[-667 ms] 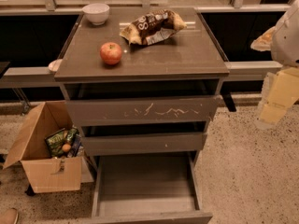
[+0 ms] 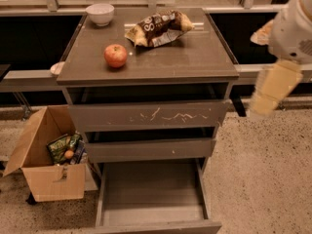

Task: Place apple into bottom drawer

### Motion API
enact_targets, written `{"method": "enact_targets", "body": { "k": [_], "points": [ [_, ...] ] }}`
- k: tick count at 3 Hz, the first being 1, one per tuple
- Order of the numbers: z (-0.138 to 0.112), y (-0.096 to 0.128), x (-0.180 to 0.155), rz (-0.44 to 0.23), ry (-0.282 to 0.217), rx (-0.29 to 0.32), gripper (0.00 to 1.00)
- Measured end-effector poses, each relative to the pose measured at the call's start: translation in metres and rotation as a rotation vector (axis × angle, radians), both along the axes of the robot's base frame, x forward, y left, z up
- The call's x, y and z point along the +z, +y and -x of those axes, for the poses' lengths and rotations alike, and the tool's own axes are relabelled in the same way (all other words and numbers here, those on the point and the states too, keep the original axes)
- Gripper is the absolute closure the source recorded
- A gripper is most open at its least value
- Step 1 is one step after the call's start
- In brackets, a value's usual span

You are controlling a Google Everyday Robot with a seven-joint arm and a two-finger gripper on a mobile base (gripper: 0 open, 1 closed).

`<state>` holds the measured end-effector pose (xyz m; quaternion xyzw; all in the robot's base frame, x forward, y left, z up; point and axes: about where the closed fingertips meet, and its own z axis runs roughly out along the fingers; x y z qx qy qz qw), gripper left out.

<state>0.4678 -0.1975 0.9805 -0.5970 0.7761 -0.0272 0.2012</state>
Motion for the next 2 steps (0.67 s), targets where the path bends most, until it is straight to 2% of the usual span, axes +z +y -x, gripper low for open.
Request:
{"method": "enact_targets", "body": {
  "k": [1, 2],
  "points": [
    [-0.044, 0.043, 0.004, -0.108, -0.061, -0.001, 0.0],
    [-0.079, 0.101, -0.003, -0.261, -0.052, 0.026, 0.0]
  ]
}}
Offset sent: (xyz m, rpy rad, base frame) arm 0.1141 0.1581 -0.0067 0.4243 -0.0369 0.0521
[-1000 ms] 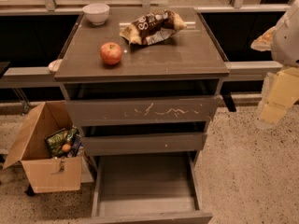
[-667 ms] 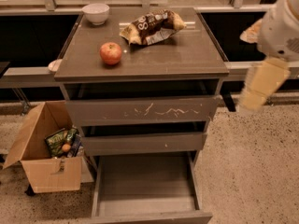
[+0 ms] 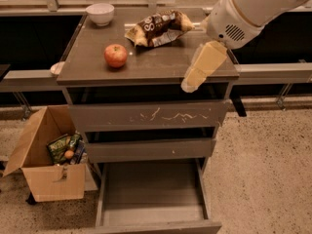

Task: Place apple into bottom drawer

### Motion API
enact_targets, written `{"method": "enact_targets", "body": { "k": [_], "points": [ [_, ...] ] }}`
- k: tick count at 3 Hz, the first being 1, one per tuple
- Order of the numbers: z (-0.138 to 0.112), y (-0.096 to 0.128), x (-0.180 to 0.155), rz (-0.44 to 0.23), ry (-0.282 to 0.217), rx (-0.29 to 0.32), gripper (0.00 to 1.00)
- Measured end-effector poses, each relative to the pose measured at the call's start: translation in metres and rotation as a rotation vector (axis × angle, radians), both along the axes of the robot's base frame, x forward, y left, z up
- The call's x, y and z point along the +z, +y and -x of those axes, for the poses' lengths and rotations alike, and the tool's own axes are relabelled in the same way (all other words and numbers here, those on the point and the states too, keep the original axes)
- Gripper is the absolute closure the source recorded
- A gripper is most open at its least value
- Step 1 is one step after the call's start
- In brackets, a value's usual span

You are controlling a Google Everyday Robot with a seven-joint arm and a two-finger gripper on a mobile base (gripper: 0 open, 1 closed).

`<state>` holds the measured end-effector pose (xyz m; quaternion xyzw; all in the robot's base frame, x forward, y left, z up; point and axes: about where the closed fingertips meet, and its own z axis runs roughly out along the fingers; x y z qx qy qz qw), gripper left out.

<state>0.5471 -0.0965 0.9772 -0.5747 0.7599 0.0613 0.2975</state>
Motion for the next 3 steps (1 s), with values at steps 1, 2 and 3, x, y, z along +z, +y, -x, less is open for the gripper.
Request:
{"method": "enact_targets", "body": {
  "k": [1, 2, 3],
  "points": [
    [0.0, 0.0, 0.0, 0.0, 0.0, 0.0, 0.0],
    [-0.033, 0.016, -0.019, -0.08, -0.015, -0.013, 0.0],
    [-0.084, 0.038, -0.035, -0.184, -0.043, -0.013, 0.0]
  ]
}}
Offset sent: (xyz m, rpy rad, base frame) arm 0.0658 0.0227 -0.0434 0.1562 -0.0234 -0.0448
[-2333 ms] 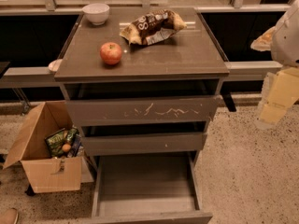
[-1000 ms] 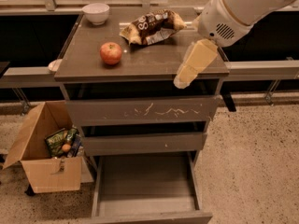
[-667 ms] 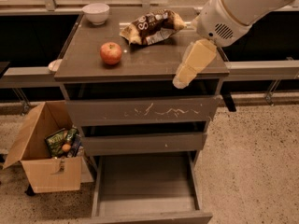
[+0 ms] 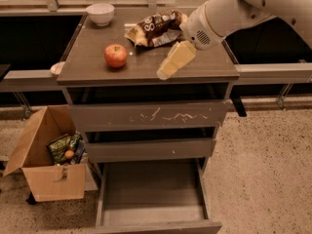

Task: Place apple into bottom drawer

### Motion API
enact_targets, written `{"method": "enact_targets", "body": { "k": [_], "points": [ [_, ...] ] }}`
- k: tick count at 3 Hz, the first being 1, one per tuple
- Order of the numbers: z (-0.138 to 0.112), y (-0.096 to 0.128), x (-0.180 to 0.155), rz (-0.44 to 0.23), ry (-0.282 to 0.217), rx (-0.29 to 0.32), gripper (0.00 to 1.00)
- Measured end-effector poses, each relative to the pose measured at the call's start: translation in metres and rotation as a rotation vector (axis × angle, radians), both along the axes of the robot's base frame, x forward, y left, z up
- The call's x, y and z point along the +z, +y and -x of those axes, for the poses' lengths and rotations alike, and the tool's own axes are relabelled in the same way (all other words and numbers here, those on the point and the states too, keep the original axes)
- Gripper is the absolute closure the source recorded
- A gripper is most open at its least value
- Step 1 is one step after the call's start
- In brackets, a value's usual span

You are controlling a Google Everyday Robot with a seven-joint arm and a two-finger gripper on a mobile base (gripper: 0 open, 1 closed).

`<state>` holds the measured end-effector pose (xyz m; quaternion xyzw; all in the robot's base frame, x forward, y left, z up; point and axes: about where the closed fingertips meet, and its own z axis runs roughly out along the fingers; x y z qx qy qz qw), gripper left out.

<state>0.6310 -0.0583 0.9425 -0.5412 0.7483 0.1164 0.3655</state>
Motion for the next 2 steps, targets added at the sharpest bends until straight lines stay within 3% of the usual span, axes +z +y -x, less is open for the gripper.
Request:
{"method": "enact_targets", "body": {
  "k": [2],
  "points": [
    [-0.072, 0.061, -0.03, -0.116, -0.011, 0.061, 0.0]
  ]
}}
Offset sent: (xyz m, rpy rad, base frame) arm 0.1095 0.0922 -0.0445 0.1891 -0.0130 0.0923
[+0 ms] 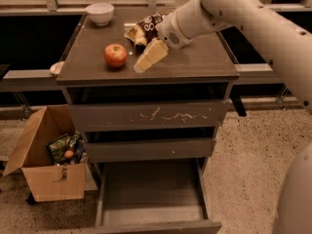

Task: Place apple into bottom drawer

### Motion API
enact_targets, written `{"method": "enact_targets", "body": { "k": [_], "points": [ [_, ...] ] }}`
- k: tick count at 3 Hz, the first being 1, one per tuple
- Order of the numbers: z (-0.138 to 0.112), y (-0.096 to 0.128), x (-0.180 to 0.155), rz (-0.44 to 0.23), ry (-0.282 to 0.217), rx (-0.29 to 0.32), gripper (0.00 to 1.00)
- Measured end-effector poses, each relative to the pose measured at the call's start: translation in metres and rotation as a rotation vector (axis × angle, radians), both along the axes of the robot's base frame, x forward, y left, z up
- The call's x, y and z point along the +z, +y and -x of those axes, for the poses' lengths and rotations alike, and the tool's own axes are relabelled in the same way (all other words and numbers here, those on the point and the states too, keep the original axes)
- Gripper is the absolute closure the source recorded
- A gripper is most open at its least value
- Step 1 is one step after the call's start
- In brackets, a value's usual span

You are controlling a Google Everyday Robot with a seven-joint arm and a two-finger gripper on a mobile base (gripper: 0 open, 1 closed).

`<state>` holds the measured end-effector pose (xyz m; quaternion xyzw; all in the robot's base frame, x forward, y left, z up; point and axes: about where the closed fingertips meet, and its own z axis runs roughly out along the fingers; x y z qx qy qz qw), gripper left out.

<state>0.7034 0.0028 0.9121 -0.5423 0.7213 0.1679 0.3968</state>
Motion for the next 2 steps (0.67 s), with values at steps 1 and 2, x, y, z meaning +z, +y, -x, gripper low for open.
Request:
{"method": "enact_targets", "body": {
  "k": [1, 2],
  "points": [
    [-0.02, 0.021, -0.014, -0.049, 0.008, 0.02, 0.0],
    [-0.037, 0.041, -0.024, -0.081, 0.022, 0.036, 0.0]
  ]
}}
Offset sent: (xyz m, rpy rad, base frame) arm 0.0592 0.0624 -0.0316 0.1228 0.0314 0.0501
